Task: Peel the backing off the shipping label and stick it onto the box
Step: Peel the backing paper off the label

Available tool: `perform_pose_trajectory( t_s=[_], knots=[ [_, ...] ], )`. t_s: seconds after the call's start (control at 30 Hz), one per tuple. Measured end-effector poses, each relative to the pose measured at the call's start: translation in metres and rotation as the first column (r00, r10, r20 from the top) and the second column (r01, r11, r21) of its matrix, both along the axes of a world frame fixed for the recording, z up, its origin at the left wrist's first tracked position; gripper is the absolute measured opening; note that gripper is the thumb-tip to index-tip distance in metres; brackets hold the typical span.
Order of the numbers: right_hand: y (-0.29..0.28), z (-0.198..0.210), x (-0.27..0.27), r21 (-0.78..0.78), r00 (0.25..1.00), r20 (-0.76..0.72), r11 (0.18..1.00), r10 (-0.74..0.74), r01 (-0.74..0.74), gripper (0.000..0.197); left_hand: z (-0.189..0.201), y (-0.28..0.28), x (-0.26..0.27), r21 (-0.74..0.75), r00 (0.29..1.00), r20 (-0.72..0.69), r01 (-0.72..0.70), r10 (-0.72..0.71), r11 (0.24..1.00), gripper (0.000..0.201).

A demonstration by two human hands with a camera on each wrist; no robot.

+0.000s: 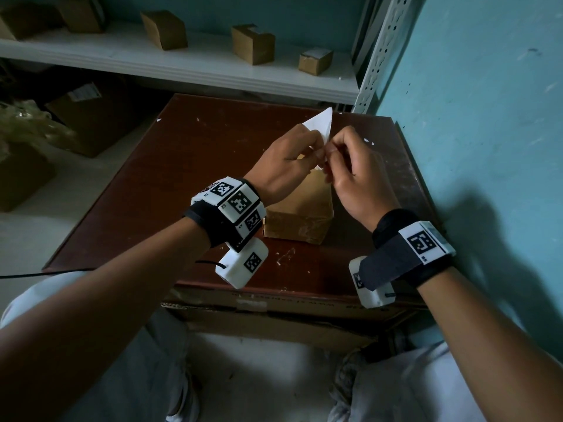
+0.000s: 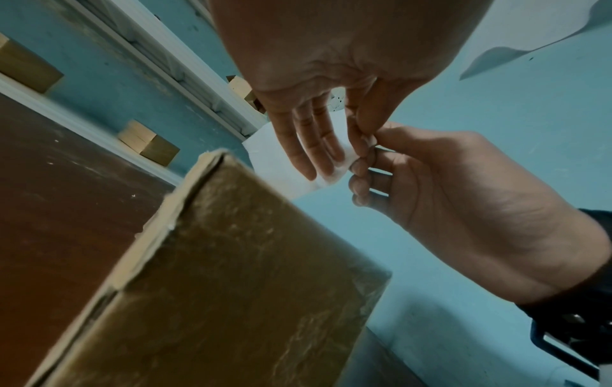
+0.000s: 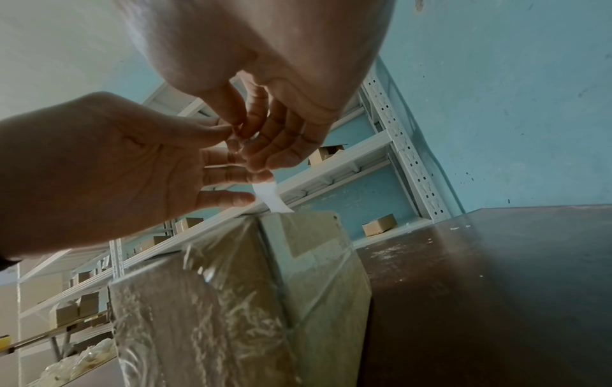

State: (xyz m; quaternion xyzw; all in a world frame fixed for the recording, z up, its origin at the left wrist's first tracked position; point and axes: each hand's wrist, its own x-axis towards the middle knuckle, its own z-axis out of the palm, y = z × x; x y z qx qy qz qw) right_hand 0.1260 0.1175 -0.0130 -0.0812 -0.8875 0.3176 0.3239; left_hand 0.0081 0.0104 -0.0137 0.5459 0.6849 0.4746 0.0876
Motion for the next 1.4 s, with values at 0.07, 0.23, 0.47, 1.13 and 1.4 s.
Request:
perform_pose_trajectory(
  t_s=[0.07,0.23,0.47,1.13,1.4],
  knots=[
    [-0.0005,0.0003,0.0002,0.009,1.0,-0.017,1.0,0.008,-0.008,0.017,0.0011,-0.0002,0.0004,0.02,1.0,0.016,0.013,-0.014,1.0,0.015],
    [0.0015,-0.0001,-0.0008,0.009,1.0,-0.025,1.0,0.018,-0.017,0.018,0.003,-0.0009,0.0008,0.055,0.997,0.063,0.04,-0.043,0.998,0.012],
    [-0.0009,0.0012,-0.0003,-0.022,0.999,-0.031,0.999,0.031,-0.032,0.02,0.0047,-0.0011,0.0026,0.046,0.996,0.08,0.04,-0.044,0.998,0.01],
    [-0.0013,0.0028,0.0016,0.005,0.999,-0.048,1.0,-0.011,0.012,0.02,0.0056,0.0009,0.0067,0.063,0.989,0.135,0.049,-0.057,0.997,0.013],
    [0.0007,-0.0026,0.0014,0.112,0.997,0.053,0.992,-0.058,0.052,0.015,0.0016,0.0008,0.0054,0.012,0.999,0.041,-0.002,0.001,1.0,0.023]
  ],
)
